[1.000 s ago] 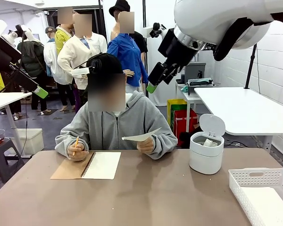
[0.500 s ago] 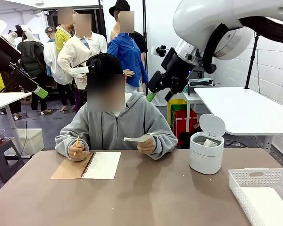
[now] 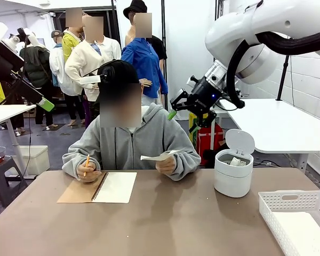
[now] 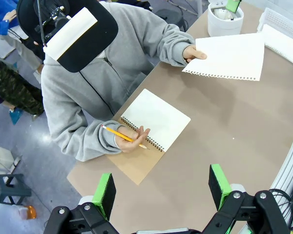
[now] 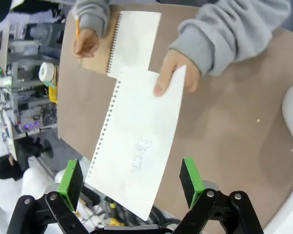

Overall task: Sort the paper based on its condition.
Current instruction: If a person hands you a paper, place it in the Organizing basket , and if it's crumpled, put it in the Trash can.

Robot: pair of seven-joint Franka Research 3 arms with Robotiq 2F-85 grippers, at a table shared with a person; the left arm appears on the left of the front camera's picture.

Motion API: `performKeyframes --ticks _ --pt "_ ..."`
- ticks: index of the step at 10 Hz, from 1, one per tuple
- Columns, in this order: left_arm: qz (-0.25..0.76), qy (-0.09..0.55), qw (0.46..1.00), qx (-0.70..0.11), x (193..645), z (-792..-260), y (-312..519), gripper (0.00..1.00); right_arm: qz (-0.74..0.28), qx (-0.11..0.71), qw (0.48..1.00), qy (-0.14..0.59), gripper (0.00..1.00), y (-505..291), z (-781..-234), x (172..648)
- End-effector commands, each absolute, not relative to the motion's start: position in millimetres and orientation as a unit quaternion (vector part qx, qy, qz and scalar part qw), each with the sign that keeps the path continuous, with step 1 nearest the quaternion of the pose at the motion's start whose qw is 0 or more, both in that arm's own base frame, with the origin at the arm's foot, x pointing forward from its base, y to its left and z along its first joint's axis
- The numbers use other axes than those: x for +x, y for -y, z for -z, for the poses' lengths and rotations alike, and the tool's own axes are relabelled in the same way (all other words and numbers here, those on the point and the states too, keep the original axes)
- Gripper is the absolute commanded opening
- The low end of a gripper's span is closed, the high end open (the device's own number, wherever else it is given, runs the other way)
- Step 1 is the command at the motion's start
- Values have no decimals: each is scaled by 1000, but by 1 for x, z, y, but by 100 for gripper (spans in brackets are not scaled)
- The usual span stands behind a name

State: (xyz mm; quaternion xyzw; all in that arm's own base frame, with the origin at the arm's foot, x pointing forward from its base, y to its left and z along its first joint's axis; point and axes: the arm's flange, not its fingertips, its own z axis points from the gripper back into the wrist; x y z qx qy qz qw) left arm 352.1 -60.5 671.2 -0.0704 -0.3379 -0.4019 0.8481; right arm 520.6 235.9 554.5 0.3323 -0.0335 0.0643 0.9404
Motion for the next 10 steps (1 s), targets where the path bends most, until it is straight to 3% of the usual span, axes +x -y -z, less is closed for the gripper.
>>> performKeyframes --ticks 1,5,7,10 --pt "400 343 847 -70 353 -671 60 100 -66 346 936 26 100 -244 -553 505" --pt "400 343 847 -70 353 -671 60 100 -58 333 941 29 100 -238 -553 518" --pt "400 343 847 -70 353 -671 60 100 38 385 920 -54 100 -233 -521 542" --pt "400 343 847 -70 353 -671 60 100 67 425 895 -121 100 -225 -498 553"
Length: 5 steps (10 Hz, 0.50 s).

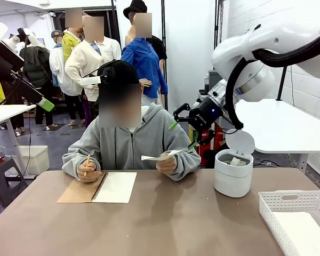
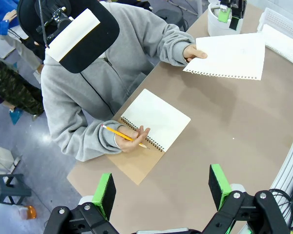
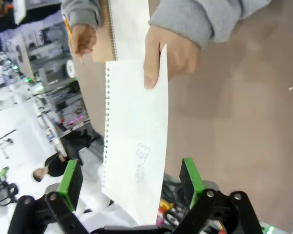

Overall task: Sort the paper based on its condition.
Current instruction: If a person hands you a paper, place it in the Organizing basket , and if it's crumpled, put it in the Trash can.

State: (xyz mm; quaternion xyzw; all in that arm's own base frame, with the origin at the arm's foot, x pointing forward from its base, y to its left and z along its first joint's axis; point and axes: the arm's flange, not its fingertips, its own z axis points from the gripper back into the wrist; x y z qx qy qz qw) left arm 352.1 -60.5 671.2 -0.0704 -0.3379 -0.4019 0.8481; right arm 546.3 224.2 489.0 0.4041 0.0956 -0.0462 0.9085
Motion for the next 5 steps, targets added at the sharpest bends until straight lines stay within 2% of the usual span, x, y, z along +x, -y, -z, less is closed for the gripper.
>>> performKeyframes --ticks 1,5 --pt "400 343 847 -70 353 -671 60 100 78 428 886 -157 100 -225 -485 556" --pt "400 343 847 -70 353 -671 60 100 93 429 872 -218 100 -234 -452 560"
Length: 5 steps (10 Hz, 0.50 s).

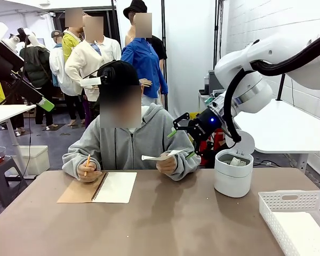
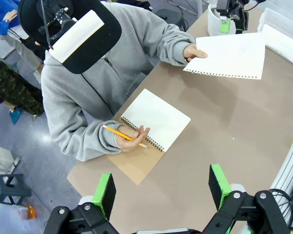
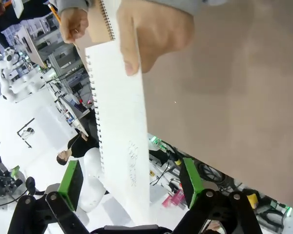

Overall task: Sort the paper based on its condition.
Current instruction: If a person hands you a paper, place it in the Organizing basket , and if it's crumpled, put it in the Trash can.

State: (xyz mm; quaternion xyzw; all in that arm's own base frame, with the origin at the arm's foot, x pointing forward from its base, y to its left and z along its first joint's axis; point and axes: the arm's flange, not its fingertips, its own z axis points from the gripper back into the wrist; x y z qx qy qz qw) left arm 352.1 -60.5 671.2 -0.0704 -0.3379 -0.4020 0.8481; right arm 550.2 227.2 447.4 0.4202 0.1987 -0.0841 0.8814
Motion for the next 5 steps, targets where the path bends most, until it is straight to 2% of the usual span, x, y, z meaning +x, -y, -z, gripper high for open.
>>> performKeyframes --ticks 1,3,4,5 --pt "400 343 847 -70 353 -671 60 100 92 426 871 -226 100 -240 -445 560" --pt "400 343 847 -70 353 -671 60 100 73 440 864 -234 100 -245 -442 560" --pt "400 343 847 -70 353 -671 60 100 53 449 859 -241 86 -245 -440 560" --pt "400 343 847 -70 353 -671 60 100 54 456 853 -247 67 -245 -440 560"
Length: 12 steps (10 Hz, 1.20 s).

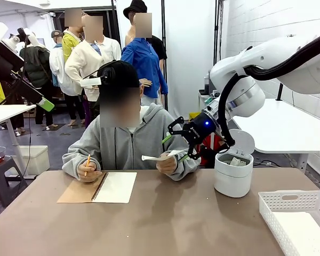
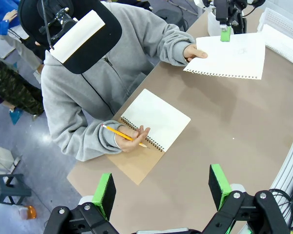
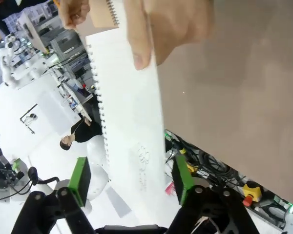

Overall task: Sort the paper based on its condition.
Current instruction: If a person hands you a paper, place it in the Organizing basket , and if it's crumpled, put it in the Trash can.

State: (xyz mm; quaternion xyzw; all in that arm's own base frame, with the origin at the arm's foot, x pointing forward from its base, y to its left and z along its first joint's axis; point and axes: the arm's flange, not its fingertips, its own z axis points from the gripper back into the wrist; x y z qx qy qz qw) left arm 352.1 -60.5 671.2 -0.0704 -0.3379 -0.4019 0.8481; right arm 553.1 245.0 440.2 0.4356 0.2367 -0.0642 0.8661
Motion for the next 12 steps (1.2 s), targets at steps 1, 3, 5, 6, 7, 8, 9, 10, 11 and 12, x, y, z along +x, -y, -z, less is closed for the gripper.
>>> performKeyframes --ticks 1,3,5,6,7,8,9,10,11,12 --pt "400 343 847 -70 353 -671 60 100 55 459 850 -252 48 -245 -441 561" --pt "400 343 847 -70 353 -671 60 100 56 458 849 -258 9 -245 -441 561" --pt "400 343 847 -70 353 -671 60 100 56 446 851 -271 0 -247 -441 559" --pt "400 343 847 -70 353 -671 60 100 59 443 852 -274 0 -246 -441 559" --pt "400 343 847 -70 353 -671 60 100 62 440 852 -275 0 -245 -441 558" --pt "400 343 847 -70 353 -671 60 100 62 438 853 -276 0 -245 -442 557" --pt "400 343 847 -70 353 -671 60 100 58 438 852 -279 0 -244 -443 556" --pt "400 343 847 -70 353 -671 60 100 47 435 854 -282 0 -244 -446 553" --pt "400 343 847 -70 353 -671 60 100 38 435 854 -282 0 -244 -450 551" --pt "400 343 847 -70 353 -671 60 100 28 434 858 -274 0 -245 -455 547"
